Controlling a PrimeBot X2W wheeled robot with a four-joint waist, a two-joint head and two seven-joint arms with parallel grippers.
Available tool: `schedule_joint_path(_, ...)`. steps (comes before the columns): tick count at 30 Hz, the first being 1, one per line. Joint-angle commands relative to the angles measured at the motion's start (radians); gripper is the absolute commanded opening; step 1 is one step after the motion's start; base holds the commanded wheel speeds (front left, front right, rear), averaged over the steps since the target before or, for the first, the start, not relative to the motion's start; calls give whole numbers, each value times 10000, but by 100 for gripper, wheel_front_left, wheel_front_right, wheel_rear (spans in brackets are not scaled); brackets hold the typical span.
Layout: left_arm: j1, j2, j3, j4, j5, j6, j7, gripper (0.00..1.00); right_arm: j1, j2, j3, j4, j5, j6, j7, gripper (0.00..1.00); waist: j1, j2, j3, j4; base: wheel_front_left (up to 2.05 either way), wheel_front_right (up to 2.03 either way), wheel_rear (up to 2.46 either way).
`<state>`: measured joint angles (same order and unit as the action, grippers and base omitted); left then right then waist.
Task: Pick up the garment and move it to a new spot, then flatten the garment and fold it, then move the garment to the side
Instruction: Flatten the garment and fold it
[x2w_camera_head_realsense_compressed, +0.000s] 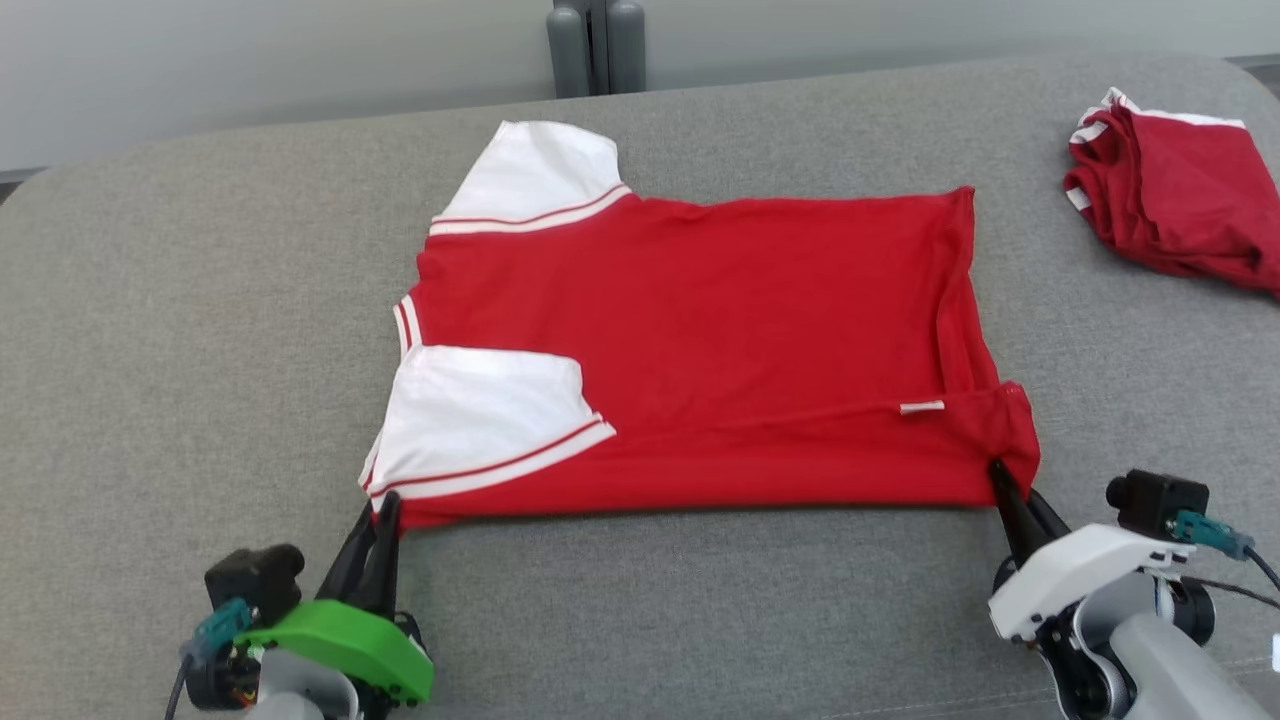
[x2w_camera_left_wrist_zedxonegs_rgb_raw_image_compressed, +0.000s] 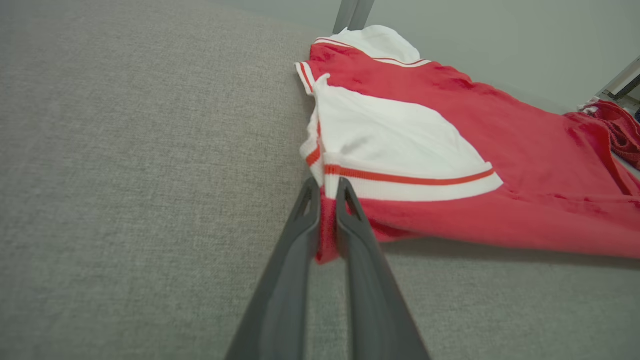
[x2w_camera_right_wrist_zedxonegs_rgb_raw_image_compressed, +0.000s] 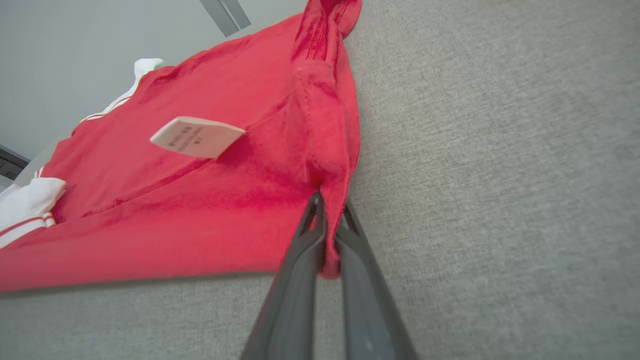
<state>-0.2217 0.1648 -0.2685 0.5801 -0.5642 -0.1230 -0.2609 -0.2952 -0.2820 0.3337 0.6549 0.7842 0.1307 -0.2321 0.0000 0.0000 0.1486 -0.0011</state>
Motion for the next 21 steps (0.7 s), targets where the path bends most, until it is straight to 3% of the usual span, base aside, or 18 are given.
schedule_joint_path(1, 476, 45, 150, -264, 30, 107, -52, 0, 376, -193, -15, -198, 61, -2, -96, 0, 0, 0, -371, 99, 0, 0, 0)
schedule_joint_path(7, 1947, -138, 285, -1300, 181, 275, -51, 0, 1578, -583, -266, -1052, 104, -8, 121, 0, 0, 0, -473, 157, 0, 0, 0)
schedule_joint_path(11, 2476, -331, 137, -1621, 189, 336, -52, 0, 2174, -508, -586, -1454, 143, -7, 529, 0, 0, 0, -468, 203, 0, 0, 0)
schedule_joint_path(12, 2511, -343, 118, -1628, 193, 354, -52, 0, 2239, -488, -646, -1526, 88, -7, 596, 26, 0, 0, -480, 209, 0, 0, 0)
schedule_joint_path(13, 2530, -360, 88, -1611, 217, 361, -52, 16, 2297, -461, -735, -1593, 10, -7, 639, 65, 0, 0, -500, 213, 0, 0, 0)
schedule_joint_path(14, 2514, -378, 82, -1617, 237, 356, -52, 60, 2351, -397, -834, -1636, 13, -7, 683, 100, 0, 0, -520, 217, 0, 0, 0)
schedule_joint_path(15, 2487, -394, 114, -1629, 261, 384, -52, 100, 2391, -328, -949, -1710, -56, -7, 658, 100, 0, 0, -552, 219, 0, 0, 0)
schedule_joint_path(21, 2250, -231, 562, -2113, 760, 625, -51, 100, 2510, -170, -1488, -2428, -970, 0, 135, 100, 0, 0, -786, 157, 0, 0, 0)
